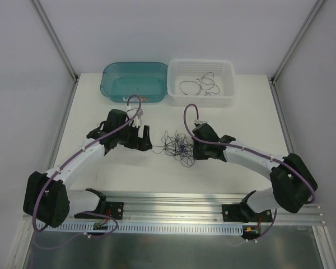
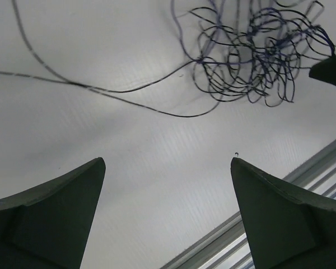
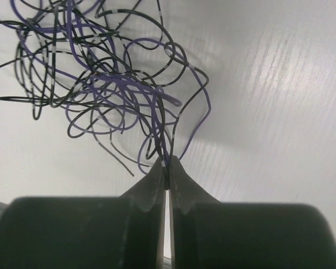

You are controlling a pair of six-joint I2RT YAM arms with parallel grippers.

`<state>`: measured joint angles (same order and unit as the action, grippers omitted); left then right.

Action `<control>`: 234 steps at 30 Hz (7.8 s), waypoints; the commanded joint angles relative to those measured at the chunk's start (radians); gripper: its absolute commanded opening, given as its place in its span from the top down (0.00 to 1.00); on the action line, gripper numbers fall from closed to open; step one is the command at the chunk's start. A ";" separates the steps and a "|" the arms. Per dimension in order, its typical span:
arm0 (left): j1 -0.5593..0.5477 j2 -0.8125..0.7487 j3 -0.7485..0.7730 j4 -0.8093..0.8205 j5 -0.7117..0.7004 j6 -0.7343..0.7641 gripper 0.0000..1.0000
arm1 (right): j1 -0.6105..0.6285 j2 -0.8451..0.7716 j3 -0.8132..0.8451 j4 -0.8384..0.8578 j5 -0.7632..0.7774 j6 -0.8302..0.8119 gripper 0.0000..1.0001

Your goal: Untangle the cables

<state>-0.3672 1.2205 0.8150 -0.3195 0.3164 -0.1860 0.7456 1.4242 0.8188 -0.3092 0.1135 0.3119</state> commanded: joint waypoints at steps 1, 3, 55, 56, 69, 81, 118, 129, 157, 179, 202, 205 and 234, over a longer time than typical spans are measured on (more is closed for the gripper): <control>-0.088 -0.056 -0.065 0.140 -0.023 0.114 0.04 | -0.014 -0.070 0.017 -0.022 -0.075 0.024 0.99; -0.117 -0.059 -0.088 0.183 -0.037 0.122 0.06 | -0.015 -0.083 0.022 -0.033 -0.090 0.019 0.99; 0.189 -0.216 -0.051 0.080 -0.734 0.027 1.00 | -0.630 -0.511 -0.147 -0.257 -0.204 -0.040 0.99; 0.236 -0.208 -0.036 0.065 -0.738 0.004 1.00 | -0.643 -0.518 -0.142 -0.266 -0.192 -0.043 0.99; 0.473 -0.210 -0.013 0.011 -0.568 -0.113 1.00 | -0.818 -0.582 -0.026 -0.413 -0.178 -0.106 0.99; 0.370 -0.225 -0.036 0.099 -0.318 0.025 1.00 | -0.392 -0.490 0.112 -0.444 -0.029 -0.177 0.29; 0.329 -0.230 -0.043 0.065 -0.546 0.030 1.00 | 0.022 0.152 0.234 -0.171 0.311 -0.188 0.99; 0.407 -0.179 -0.020 0.000 -0.662 -0.012 1.00 | -0.630 -0.562 0.147 -0.340 0.060 -0.206 0.99; 0.413 -0.160 -0.010 0.053 -0.292 0.048 0.40 | -0.704 -0.544 0.177 -0.306 -0.439 -0.126 0.99; -0.286 0.127 0.151 0.126 -0.211 -0.547 0.02 | -0.459 -0.602 0.092 -0.343 -0.238 -0.209 0.99; -0.561 0.884 0.818 0.129 -0.554 -0.423 0.16 | -0.414 -0.809 -0.165 -0.286 -0.189 -0.105 0.99; -0.581 0.925 0.854 0.145 -0.537 -0.411 0.17 | -0.407 -0.809 -0.168 -0.281 -0.189 -0.100 0.99; -0.273 0.533 0.465 0.185 -0.751 -0.232 1.00 | -0.373 -0.867 -0.104 -0.455 0.064 -0.157 0.99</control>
<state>-0.7277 1.9339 1.3403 -0.1329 -0.3607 -0.5171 0.3676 0.5625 0.6678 -0.7185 0.0933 0.1787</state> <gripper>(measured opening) 0.008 0.022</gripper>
